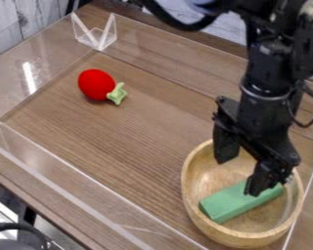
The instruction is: Remove the green block from the brown bowl and put it on the table
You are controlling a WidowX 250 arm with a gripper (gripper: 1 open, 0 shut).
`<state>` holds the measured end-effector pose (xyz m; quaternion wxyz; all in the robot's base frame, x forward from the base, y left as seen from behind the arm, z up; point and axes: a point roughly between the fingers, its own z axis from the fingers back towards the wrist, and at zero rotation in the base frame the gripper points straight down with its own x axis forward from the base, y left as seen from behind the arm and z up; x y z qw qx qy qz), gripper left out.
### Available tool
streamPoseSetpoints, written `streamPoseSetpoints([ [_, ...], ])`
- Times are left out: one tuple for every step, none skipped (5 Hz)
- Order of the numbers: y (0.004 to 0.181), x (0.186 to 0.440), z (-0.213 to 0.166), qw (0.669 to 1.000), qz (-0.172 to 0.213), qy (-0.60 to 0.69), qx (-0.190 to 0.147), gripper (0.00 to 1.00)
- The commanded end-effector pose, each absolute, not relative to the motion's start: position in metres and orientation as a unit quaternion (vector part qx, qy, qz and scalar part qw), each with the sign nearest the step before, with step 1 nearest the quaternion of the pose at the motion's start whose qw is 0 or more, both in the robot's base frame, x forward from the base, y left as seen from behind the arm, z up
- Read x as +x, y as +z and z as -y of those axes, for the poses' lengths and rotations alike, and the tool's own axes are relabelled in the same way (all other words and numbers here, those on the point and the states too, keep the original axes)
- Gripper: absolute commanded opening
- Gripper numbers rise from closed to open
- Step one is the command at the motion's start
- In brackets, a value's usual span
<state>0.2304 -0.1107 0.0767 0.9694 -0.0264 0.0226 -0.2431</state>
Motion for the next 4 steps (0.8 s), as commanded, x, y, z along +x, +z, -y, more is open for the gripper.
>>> streamPoseSetpoints([
  [0.084, 0.243, 0.109, 0.961, -0.001, -0.276, -0.031, 1.00],
  [0.071, 0.246, 0.111, 0.951, -0.007, -0.308, -0.033, 1.00],
  [0.059, 0.248, 0.114, 0.941, -0.012, -0.337, -0.032, 1.00],
  [0.048, 0.250, 0.118, 0.931, -0.012, -0.363, -0.031, 1.00],
])
